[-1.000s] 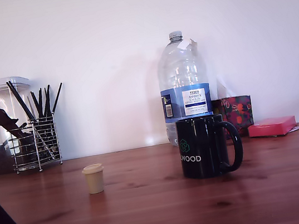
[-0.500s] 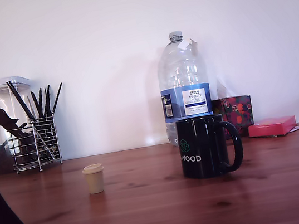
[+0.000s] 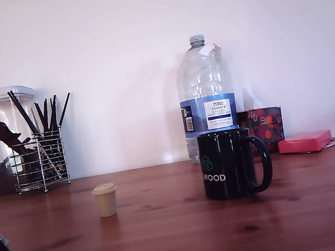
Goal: Pick up the coffee capsules from the table one by one and drop them inside the nearest coffee cup
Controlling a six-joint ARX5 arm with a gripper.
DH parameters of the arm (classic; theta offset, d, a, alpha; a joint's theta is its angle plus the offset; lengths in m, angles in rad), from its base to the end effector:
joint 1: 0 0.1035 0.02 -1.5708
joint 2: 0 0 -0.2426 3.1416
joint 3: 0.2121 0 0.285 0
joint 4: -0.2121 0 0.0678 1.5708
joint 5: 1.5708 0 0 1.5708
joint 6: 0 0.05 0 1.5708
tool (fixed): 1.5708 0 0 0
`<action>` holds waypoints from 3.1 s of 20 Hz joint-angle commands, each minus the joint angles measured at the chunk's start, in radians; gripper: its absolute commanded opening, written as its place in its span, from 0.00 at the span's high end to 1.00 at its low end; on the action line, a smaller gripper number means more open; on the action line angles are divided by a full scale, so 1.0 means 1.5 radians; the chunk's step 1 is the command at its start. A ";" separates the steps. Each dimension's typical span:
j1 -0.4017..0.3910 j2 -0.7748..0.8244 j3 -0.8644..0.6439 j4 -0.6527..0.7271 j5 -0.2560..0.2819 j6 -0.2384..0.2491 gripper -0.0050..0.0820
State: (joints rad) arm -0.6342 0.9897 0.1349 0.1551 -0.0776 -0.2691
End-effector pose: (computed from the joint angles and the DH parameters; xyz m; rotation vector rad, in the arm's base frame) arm 0.1674 -0.1183 0.0597 -0.0058 0.7277 -0.4384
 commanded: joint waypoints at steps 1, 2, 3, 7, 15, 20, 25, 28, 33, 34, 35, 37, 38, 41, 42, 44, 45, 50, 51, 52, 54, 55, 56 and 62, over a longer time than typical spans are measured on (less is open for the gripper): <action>0.001 -0.002 -0.011 0.032 0.007 0.005 0.70; 0.001 -0.002 -0.010 0.050 0.011 0.005 0.70; 0.001 -0.002 -0.009 0.069 0.015 0.005 0.70; -0.003 -0.002 0.029 0.120 0.042 0.011 0.70; -0.006 -0.001 0.150 0.128 0.083 0.114 0.70; -0.006 0.009 0.190 0.153 0.106 0.133 0.70; -0.006 0.088 0.253 0.163 0.135 0.133 0.70; -0.006 0.166 0.324 0.162 0.156 0.133 0.70; -0.011 0.303 0.461 0.158 0.192 0.133 0.70; -0.016 0.331 0.491 0.155 0.197 0.133 0.70; -0.020 0.355 0.519 0.149 0.204 0.133 0.70; -0.029 0.403 0.579 0.121 0.214 0.133 0.70; -0.034 0.429 0.611 0.107 0.220 0.133 0.70; -0.048 0.497 0.703 0.040 0.223 0.136 0.70; -0.053 0.521 0.733 0.011 0.224 0.146 0.70; -0.058 0.563 0.794 -0.062 0.223 0.150 0.70; -0.059 0.584 0.824 -0.097 0.223 0.150 0.70; -0.058 0.678 0.944 -0.254 0.215 0.150 0.70; -0.058 0.692 0.963 -0.279 0.214 0.151 0.70; -0.058 0.703 0.977 -0.297 0.213 0.151 0.70; -0.058 0.716 0.990 -0.319 0.210 0.151 0.70; -0.058 0.719 0.992 -0.328 0.209 0.151 0.70; -0.058 0.720 0.992 -0.335 0.204 0.151 0.70; -0.058 0.720 0.992 -0.341 0.198 0.150 0.70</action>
State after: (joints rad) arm -0.7193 2.0445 1.6119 -0.3580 0.2184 -0.0467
